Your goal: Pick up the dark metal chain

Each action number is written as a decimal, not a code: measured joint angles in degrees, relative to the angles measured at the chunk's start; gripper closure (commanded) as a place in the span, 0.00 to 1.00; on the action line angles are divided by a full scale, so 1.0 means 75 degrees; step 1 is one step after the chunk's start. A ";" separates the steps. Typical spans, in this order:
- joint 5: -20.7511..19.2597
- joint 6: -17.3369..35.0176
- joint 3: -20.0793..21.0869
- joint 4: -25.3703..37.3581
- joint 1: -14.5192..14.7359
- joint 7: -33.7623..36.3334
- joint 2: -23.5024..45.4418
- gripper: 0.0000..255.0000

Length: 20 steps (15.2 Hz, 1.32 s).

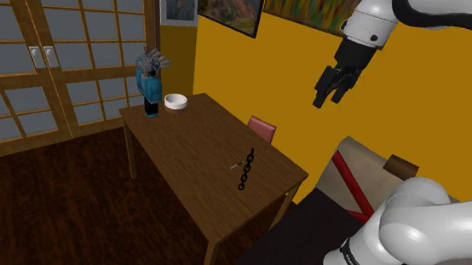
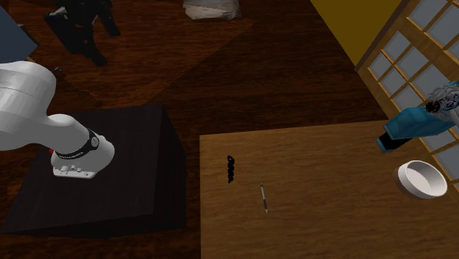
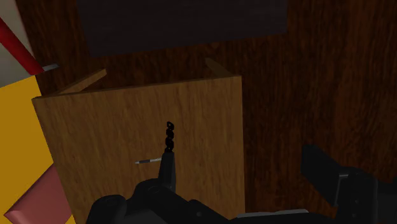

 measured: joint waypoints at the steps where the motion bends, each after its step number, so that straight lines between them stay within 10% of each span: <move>1: 0.0000 0.0000 0.0000 0.0000 0.0000 0.0000 0.0000 0.00; 20: -0.0465 0.3716 -0.0713 -0.0572 0.0057 -0.1347 0.4049 0.00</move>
